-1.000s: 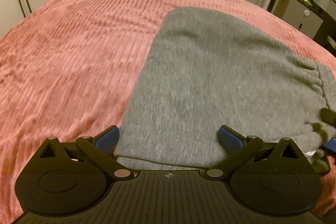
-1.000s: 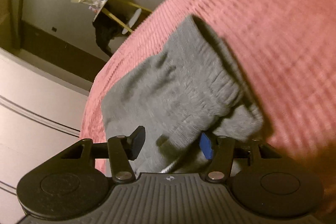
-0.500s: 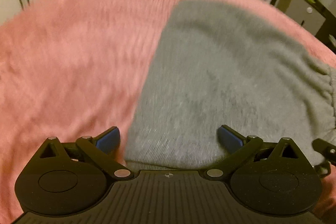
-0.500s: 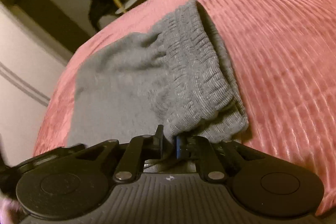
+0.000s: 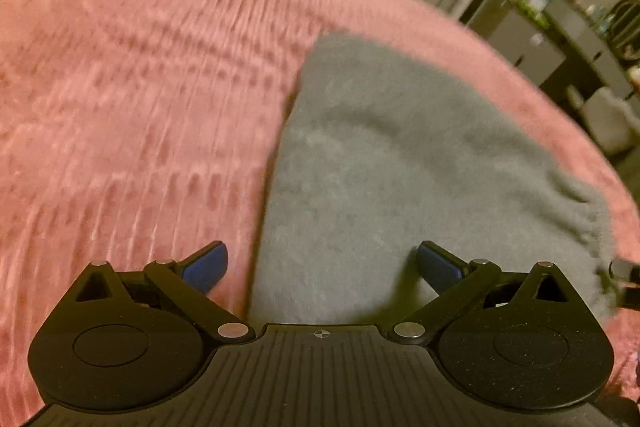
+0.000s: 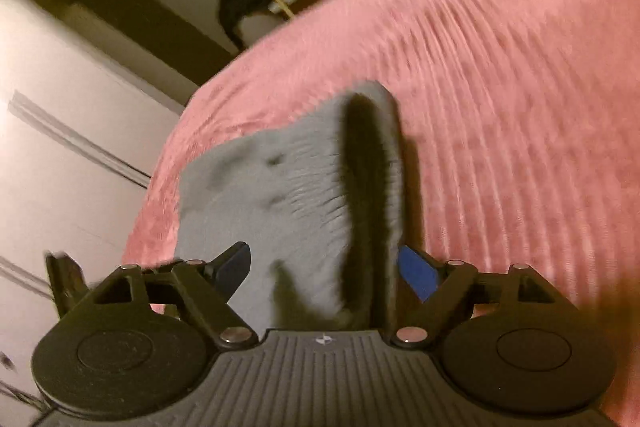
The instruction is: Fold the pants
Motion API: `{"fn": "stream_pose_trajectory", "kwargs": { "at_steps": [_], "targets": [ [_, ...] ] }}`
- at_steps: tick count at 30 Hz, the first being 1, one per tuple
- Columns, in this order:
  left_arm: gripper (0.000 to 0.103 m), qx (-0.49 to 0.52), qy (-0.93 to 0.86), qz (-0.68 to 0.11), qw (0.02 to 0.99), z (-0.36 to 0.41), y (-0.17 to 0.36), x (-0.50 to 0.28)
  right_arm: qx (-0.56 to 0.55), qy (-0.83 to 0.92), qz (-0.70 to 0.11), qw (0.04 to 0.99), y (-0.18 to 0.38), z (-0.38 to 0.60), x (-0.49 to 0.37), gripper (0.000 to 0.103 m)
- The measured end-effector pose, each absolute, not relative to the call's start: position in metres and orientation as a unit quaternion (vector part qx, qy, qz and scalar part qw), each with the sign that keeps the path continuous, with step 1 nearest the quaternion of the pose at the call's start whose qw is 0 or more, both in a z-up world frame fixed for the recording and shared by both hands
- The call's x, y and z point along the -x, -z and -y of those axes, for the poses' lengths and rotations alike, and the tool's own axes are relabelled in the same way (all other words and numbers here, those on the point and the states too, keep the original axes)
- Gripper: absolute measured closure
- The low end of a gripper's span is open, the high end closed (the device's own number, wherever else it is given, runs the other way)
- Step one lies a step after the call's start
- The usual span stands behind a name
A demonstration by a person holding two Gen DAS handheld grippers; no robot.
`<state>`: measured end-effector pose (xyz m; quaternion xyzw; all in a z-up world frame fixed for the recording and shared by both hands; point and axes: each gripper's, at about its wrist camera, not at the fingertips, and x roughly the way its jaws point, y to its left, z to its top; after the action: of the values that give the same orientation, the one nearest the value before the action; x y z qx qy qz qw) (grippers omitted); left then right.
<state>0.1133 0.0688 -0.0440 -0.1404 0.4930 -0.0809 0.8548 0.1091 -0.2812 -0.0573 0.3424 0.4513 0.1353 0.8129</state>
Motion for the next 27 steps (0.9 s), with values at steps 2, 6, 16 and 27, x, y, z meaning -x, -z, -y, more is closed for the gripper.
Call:
{"fn": "stream_pose_trajectory", "kwargs": {
  "at_steps": [2, 6, 16, 27],
  "targets": [
    [0.000, 0.141, 0.118, -0.492, 0.851, -0.066, 0.051, -0.122, -0.358, -0.139, -0.464, 0.799, 0.076, 0.285, -0.125, 0.021],
    [0.000, 0.129, 0.171, -0.491, 0.844, -0.058, 0.056, -0.136, -0.380, -0.171, -0.463, 0.782, 0.096, 0.281, -0.146, 0.029],
    [0.018, 0.139, 0.169, -0.456, 0.863, -0.040, 0.059, -0.157, -0.305, -0.181, -0.463, 0.813, 0.087, 0.254, -0.159, 0.048],
    [0.059, 0.156, 0.148, -0.422, 0.881, -0.046, 0.022, -0.145, -0.183, -0.214, -0.394, 0.875, 0.008, 0.205, -0.154, 0.056]
  ]
}}
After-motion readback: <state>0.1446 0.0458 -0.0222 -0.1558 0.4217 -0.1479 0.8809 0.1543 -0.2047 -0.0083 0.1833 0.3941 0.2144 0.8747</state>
